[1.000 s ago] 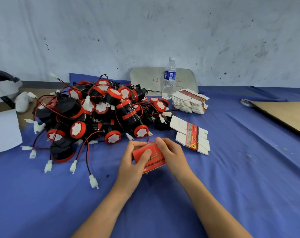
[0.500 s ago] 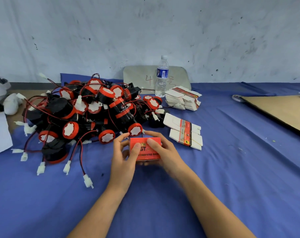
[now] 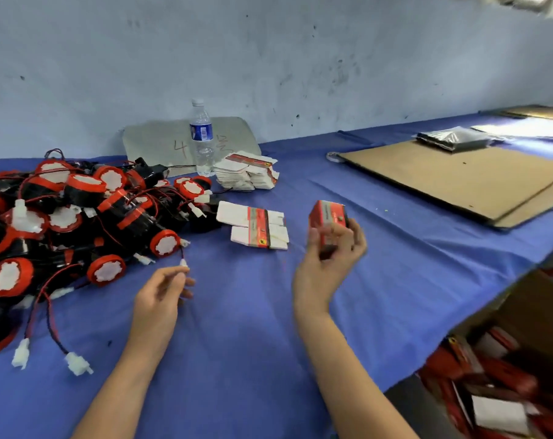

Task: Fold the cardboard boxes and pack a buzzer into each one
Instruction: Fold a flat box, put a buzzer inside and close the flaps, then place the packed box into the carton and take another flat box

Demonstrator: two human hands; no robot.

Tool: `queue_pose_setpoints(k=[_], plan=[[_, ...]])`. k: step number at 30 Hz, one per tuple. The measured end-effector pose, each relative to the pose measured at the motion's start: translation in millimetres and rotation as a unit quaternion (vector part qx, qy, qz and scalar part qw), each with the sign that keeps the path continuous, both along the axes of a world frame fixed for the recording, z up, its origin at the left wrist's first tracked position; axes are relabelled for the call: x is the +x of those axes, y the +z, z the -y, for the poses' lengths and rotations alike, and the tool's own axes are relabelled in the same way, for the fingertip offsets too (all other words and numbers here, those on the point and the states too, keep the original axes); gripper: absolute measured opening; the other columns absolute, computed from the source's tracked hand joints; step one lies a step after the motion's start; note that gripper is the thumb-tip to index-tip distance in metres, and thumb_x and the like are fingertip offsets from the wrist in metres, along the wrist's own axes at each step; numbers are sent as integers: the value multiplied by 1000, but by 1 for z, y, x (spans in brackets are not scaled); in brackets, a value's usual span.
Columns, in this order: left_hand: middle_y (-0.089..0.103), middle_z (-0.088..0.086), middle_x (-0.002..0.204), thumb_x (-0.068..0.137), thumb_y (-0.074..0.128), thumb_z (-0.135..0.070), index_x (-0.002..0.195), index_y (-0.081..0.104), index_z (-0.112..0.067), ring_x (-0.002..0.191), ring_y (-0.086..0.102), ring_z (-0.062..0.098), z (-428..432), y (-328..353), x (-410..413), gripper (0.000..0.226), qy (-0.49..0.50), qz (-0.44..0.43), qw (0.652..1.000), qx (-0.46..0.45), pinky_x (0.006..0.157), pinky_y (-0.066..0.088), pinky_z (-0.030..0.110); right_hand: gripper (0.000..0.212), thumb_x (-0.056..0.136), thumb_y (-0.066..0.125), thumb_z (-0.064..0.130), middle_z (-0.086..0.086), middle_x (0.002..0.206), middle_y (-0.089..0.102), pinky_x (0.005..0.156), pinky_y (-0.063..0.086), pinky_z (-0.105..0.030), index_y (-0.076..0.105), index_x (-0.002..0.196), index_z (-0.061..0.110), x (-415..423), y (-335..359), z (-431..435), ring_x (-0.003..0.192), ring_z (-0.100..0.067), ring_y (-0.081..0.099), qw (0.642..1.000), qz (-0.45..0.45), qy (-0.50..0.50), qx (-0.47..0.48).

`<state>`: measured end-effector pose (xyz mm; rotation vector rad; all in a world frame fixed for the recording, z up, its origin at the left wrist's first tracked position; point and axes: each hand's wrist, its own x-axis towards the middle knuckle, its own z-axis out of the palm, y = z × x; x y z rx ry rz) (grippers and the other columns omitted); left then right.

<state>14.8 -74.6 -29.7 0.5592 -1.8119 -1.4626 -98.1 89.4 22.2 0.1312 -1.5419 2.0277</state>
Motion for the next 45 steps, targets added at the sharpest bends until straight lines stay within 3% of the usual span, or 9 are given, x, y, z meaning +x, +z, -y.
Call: queue_pose_setpoints(k=[6,10,18,24,28,33,36,39,45], plan=[[68,5,87,98,49,-4,96,65,-10,60,60,-3,-3,-4,0,17,-17,26,999,-21,61,47,8,23,90,55,-5,-11,139,32,100,37,-18,69,107,4,-23,-21,-107,128,-23,36,953,30,-302,-3],[69,5,88,97,50,-3,92,66,-9,59,59,-4,-4,-5,-2,18,-29,69,996,-43,60,45,6,54,88,61,7,-10,156,10,114,5,-58,49,140,17,-27,-38,-133,147,-36,4,912,146,-361,132],[71,2,88,97,51,-3,88,67,-18,63,62,0,-4,-4,1,24,-17,89,995,-46,65,49,13,52,83,64,4,-6,155,22,116,12,-51,55,132,17,-46,-12,-57,147,-28,11,957,81,-166,223],[71,1,81,96,51,0,86,68,-16,65,62,2,-7,0,2,26,-14,87,995,-41,62,49,10,50,88,62,25,-9,146,38,116,20,-39,50,137,18,-84,-14,23,141,-26,25,834,124,245,479],[70,-6,80,96,53,-2,84,68,-20,65,62,8,-7,-1,2,27,-13,110,993,-50,70,51,27,67,80,62,61,-4,139,44,115,19,-46,46,136,26,-91,-42,49,131,-27,36,740,71,198,639],[71,-8,81,94,56,-2,81,68,-21,66,63,10,-11,0,-1,26,-6,138,987,-86,72,52,33,21,84,68,34,-2,120,58,92,34,-30,53,80,19,-102,-50,51,112,-25,48,795,44,179,578],[71,-13,79,94,57,-4,81,68,-21,69,65,4,-12,2,-1,24,-3,154,983,-99,69,50,21,39,85,66,20,-1,121,57,81,29,-23,37,60,24,-103,-49,49,113,-26,45,797,67,203,565],[70,-15,79,94,56,-5,82,68,-21,71,65,2,-13,5,0,24,-2,161,981,-108,68,51,21,7,90,56,15,-3,118,54,82,31,-33,52,88,19,-100,-46,52,113,-26,45,759,38,178,625],[70,-18,79,95,55,-5,82,68,-23,72,64,0,-14,7,1,26,-3,175,978,-114,68,50,17,43,94,48,18,-8,134,40,91,33,-39,41,137,19,-92,-45,53,122,-27,39,745,39,126,654]])
